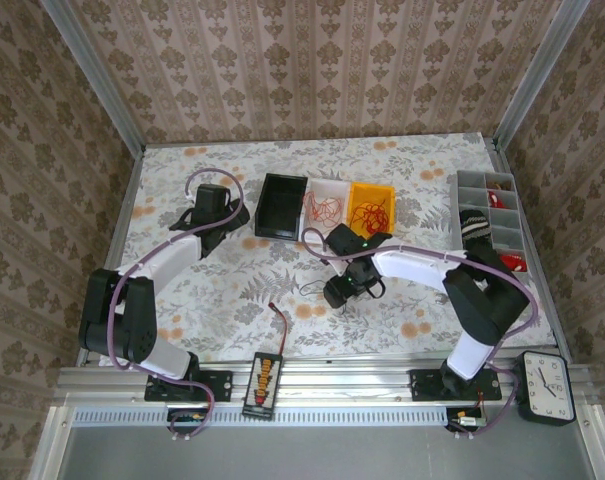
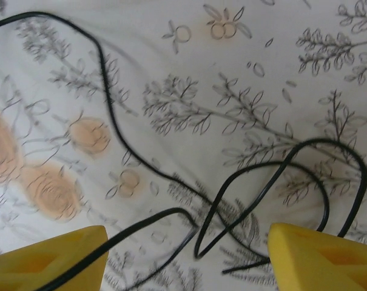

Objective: Untangle the cables

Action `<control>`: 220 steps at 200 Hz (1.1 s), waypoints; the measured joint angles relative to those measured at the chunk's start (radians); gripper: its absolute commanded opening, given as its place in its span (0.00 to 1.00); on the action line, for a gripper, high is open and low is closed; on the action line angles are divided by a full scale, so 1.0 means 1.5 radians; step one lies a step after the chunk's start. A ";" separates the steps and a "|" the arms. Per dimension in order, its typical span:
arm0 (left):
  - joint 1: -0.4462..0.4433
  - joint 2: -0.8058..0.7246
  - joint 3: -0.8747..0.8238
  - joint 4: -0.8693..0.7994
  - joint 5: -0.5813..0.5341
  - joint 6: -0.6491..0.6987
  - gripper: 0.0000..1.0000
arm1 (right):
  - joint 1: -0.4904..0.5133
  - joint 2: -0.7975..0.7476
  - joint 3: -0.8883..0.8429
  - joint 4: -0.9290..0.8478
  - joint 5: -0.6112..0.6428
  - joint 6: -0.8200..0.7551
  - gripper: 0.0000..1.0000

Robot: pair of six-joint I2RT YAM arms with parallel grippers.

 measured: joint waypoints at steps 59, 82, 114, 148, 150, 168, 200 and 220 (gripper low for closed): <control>-0.006 0.000 -0.010 -0.001 0.000 -0.005 0.88 | -0.002 0.042 0.021 0.015 0.048 -0.001 0.18; -0.010 0.000 -0.010 -0.001 0.000 -0.005 0.88 | -0.001 0.042 0.021 0.023 0.056 -0.001 0.04; -0.012 0.001 -0.010 -0.003 -0.002 -0.015 0.88 | 0.000 0.027 0.042 0.017 0.059 0.001 0.02; -0.012 0.009 -0.010 -0.025 -0.013 -0.032 0.88 | 0.000 0.013 0.165 0.017 0.046 0.004 0.03; -0.012 0.009 -0.010 -0.027 -0.013 -0.033 0.88 | 0.000 0.013 0.176 0.017 0.043 0.004 0.03; -0.012 0.012 -0.009 -0.043 -0.017 -0.040 0.88 | -0.001 0.031 0.270 0.025 0.025 0.008 0.04; -0.012 0.012 -0.009 -0.074 -0.028 -0.045 0.88 | -0.007 0.154 0.471 0.024 0.007 0.016 0.04; -0.009 0.007 -0.010 -0.087 -0.034 -0.045 0.88 | -0.017 0.253 0.590 0.001 0.006 0.021 0.04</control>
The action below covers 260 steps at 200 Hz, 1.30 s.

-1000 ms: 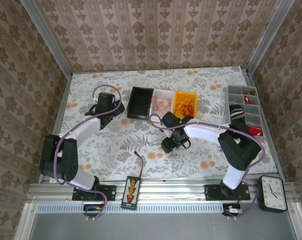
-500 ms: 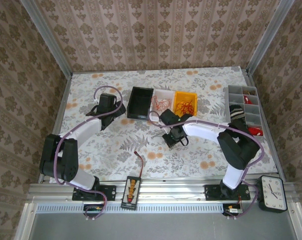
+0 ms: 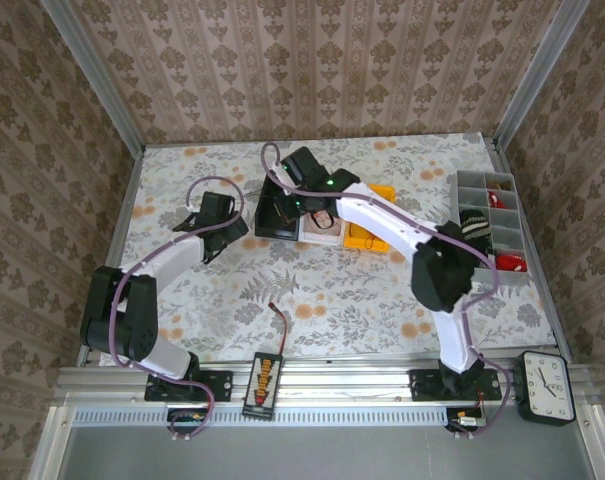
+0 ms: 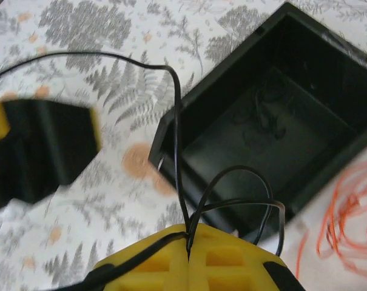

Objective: Untangle the cables

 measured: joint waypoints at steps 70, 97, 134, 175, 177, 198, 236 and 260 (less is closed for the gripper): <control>0.006 -0.045 -0.019 -0.015 -0.014 -0.004 0.88 | -0.073 0.132 0.111 -0.041 -0.005 0.061 0.51; 0.006 -0.045 -0.019 -0.013 -0.013 -0.004 0.88 | -0.090 0.117 0.101 -0.010 -0.005 0.065 0.52; 0.006 -0.045 -0.019 -0.008 -0.013 -0.004 0.88 | -0.084 0.000 -0.022 0.054 0.002 0.065 0.53; 0.006 -0.045 -0.031 0.046 0.021 0.010 0.88 | -0.091 -0.170 -0.190 0.130 0.022 0.078 0.53; 0.006 -0.045 -0.033 0.053 0.026 0.012 0.88 | -0.092 -0.174 -0.193 0.131 0.023 0.078 0.53; 0.009 -0.041 -0.046 0.115 0.081 0.026 0.88 | -0.097 -0.215 -0.242 0.151 0.028 0.085 0.52; 0.022 0.018 -0.022 0.215 0.171 0.052 0.87 | -0.099 -0.249 -0.337 0.161 0.033 0.093 0.52; 0.035 0.077 0.020 0.256 0.225 0.065 0.85 | -0.099 -0.263 -0.381 0.157 0.036 0.101 0.52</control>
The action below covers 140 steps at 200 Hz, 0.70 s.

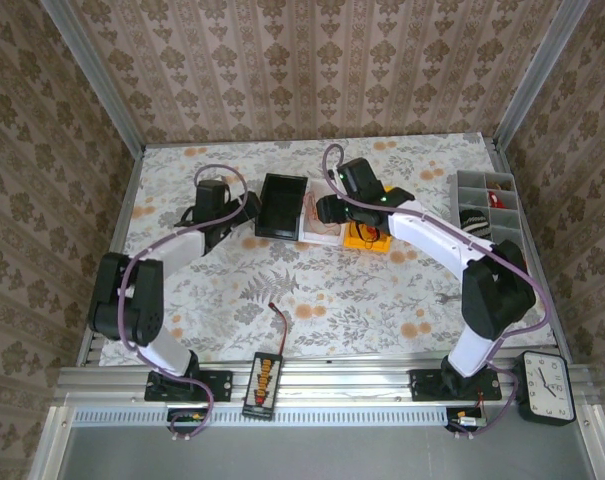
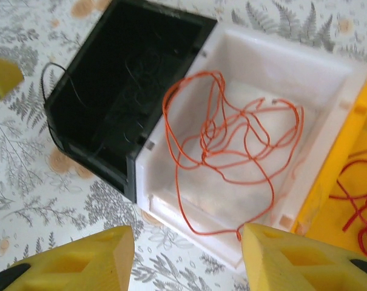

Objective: Untangle the cables

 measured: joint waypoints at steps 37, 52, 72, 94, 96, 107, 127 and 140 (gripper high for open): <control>0.024 0.065 0.046 0.026 0.071 0.010 0.75 | 0.000 -0.023 -0.015 -0.006 0.015 0.001 0.51; 0.028 0.077 0.053 0.026 0.086 0.014 0.74 | 0.000 -0.031 -0.015 -0.006 0.018 0.001 0.51; 0.028 0.094 0.069 0.025 0.103 0.022 0.71 | 0.000 -0.036 -0.015 -0.006 0.020 0.001 0.51; 0.028 0.112 0.075 0.027 0.119 0.026 0.67 | 0.000 -0.036 -0.015 -0.007 0.022 0.001 0.51; 0.028 0.113 0.075 0.027 0.121 0.027 0.66 | 0.000 -0.036 -0.015 -0.008 0.022 0.001 0.51; 0.028 0.121 0.076 0.027 0.125 0.027 0.64 | 0.000 -0.036 -0.015 -0.009 0.023 0.001 0.51; 0.028 0.133 0.085 0.026 0.140 0.030 0.53 | 0.000 -0.036 -0.015 -0.009 0.026 0.001 0.51; 0.027 0.134 0.090 0.026 0.146 0.033 0.45 | 0.000 -0.036 -0.015 -0.010 0.028 0.001 0.51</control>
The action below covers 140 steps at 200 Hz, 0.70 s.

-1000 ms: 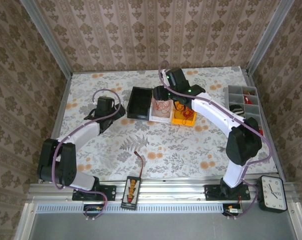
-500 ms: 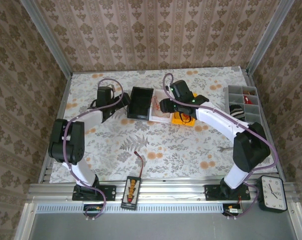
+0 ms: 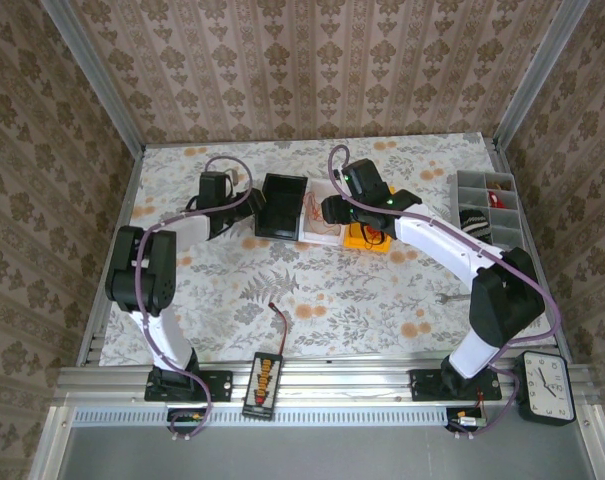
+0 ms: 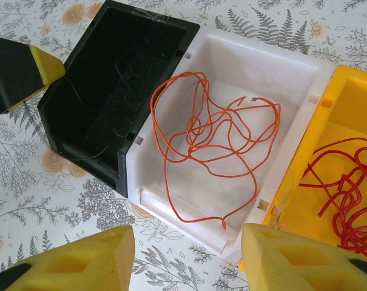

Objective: Untangle the cables

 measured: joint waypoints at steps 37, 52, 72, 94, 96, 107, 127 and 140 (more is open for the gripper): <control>0.001 -0.001 0.008 0.005 0.005 0.015 0.20 | 0.000 0.000 -0.007 -0.001 0.002 0.000 0.51; 0.001 -0.001 0.010 -0.001 0.002 0.017 0.13 | 0.000 0.000 -0.013 -0.001 0.002 0.000 0.51; 0.001 -0.002 0.012 -0.016 0.002 0.020 0.07 | 0.000 0.000 -0.015 -0.005 0.002 0.001 0.51; -0.002 -0.010 0.013 -0.030 -0.001 0.021 0.05 | 0.000 0.000 -0.018 -0.005 0.002 0.001 0.51; -0.002 -0.011 0.013 -0.031 -0.003 0.021 0.05 | 0.000 0.000 -0.019 -0.005 0.002 0.001 0.51; -0.008 -0.022 0.017 -0.041 -0.011 0.022 0.05 | 0.000 0.000 -0.023 -0.005 0.002 0.001 0.51; -0.035 -0.036 0.050 -0.066 -0.042 0.033 0.05 | 0.000 0.000 -0.027 -0.006 0.002 0.002 0.51; -0.064 -0.036 0.089 -0.081 -0.069 0.048 0.03 | 0.000 0.000 -0.028 -0.005 0.002 0.003 0.51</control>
